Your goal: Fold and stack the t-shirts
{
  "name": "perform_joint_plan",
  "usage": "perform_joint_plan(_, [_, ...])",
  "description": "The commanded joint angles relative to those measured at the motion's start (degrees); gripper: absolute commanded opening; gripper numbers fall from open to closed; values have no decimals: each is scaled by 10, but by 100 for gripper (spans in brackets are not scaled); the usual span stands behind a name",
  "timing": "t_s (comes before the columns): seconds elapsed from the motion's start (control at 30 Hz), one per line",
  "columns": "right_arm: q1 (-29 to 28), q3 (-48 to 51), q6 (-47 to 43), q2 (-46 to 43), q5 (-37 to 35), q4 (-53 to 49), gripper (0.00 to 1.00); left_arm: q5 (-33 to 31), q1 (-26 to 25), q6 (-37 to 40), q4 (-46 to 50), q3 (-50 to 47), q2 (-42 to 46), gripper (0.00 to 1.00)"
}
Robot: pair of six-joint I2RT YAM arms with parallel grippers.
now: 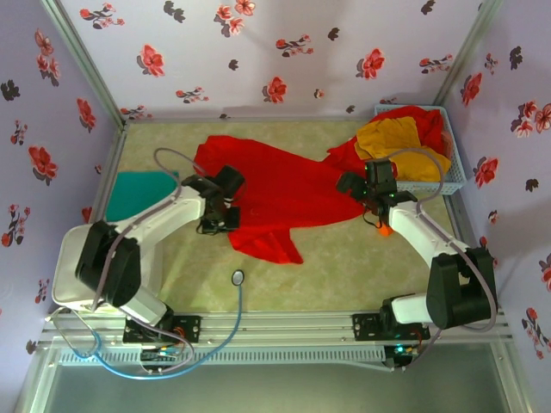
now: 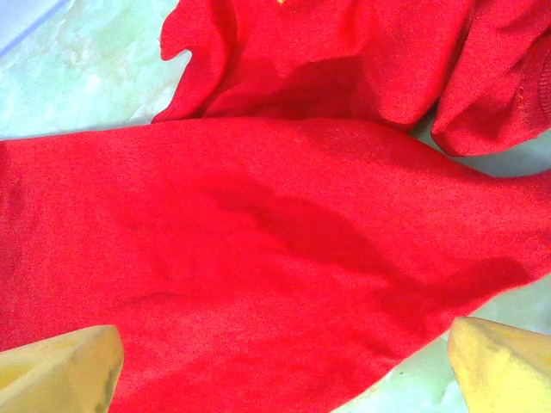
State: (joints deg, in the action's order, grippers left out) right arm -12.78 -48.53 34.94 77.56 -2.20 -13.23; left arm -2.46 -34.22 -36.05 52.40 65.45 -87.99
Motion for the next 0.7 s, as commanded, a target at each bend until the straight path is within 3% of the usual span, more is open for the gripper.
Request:
perform_joint_plan(0.0, [-1, 10, -1, -11, -19, -6, 97, -23, 55, 45, 80, -40, 27, 0])
perform_joint_plan(0.07, [-1, 12, 0, -9, -14, -8, 97, -33, 93, 62, 83, -50, 28, 1])
perform_joint_plan(0.13, [-2, 12, 0, -9, -7, -8, 97, -41, 130, 73, 71, -56, 21, 28])
perform_joint_plan(0.23, [-1, 13, -4, -11, -7, -13, 97, -39, 139, 67, 79, -28, 11, 34])
perform_joint_plan(0.43, [-1, 18, -12, -19, -13, -14, 97, 5, 62, 17, 61, 17, 12, 39])
perform_joint_plan(0.67, [-1, 15, -8, 7, -4, 1, 96, 14, -63, -61, -18, 24, -80, 38])
